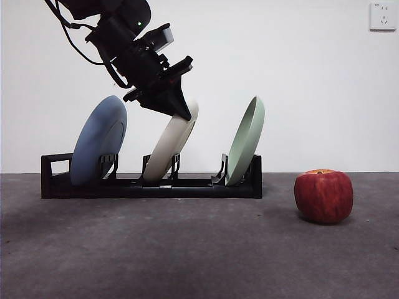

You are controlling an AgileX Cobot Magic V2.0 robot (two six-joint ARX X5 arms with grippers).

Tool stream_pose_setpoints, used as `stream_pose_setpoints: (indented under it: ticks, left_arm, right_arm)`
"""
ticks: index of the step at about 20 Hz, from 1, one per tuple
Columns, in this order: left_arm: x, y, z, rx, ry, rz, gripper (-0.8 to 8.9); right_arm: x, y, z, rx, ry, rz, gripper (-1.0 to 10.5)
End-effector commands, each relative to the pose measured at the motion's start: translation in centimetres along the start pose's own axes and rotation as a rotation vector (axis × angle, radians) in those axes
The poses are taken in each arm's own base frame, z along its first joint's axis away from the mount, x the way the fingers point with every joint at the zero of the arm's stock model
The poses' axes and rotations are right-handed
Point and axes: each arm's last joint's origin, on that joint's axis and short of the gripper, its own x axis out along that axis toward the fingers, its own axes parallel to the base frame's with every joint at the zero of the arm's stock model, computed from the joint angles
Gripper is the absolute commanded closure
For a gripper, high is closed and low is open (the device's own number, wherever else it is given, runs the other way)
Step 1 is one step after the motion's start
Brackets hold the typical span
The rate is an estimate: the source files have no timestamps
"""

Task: Take the yellow plate from the plate rack,put the plate on the table,take the apple from the table,put the apple in the plate

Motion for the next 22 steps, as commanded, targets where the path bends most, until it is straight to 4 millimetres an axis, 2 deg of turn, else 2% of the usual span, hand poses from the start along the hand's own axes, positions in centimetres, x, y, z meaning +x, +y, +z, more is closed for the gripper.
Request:
stream_pose_setpoints:
  ticks: [1,4,7,10,15,19,22]
  left_arm:
    - [0.4,0.1,-0.2,-0.022,0.000,-0.050,8.20]
    - [-0.2,0.0,0.1,-0.052,-0.015,-0.059,8.20]
    - [-1.8,-0.1,1.0,-0.073,-0.057,-0.095,8.20]
    - [-3.8,-0.4,1.9,-0.081,-0.105,-0.113,8.20]
    - [-8.0,-2.1,3.6,-0.035,-0.190,-0.154,8.20]
    - [-12.8,-5.1,4.1,0.096,-0.205,-0.157,8.19]
    - [-16.7,-8.1,3.4,0.245,-0.135,-0.051,8.19]
  right_arm:
    - [-0.1,0.0,0.1,0.000,-0.006,0.003,3.5]
    - [-0.1,0.0,0.1,0.000,-0.007,0.003,3.5]
    - [-0.1,0.0,0.1,0.000,-0.007,0.003,3.5]
    - [0.0,0.0,0.2,0.001,-0.006,0.003,3.5]
    - [0.4,-0.2,0.3,0.007,0.007,0.005,3.5]
    - [0.5,-0.2,0.3,0.009,0.011,0.005,3.5]
    - [0.5,-0.2,0.3,0.009,0.011,0.005,3.5]
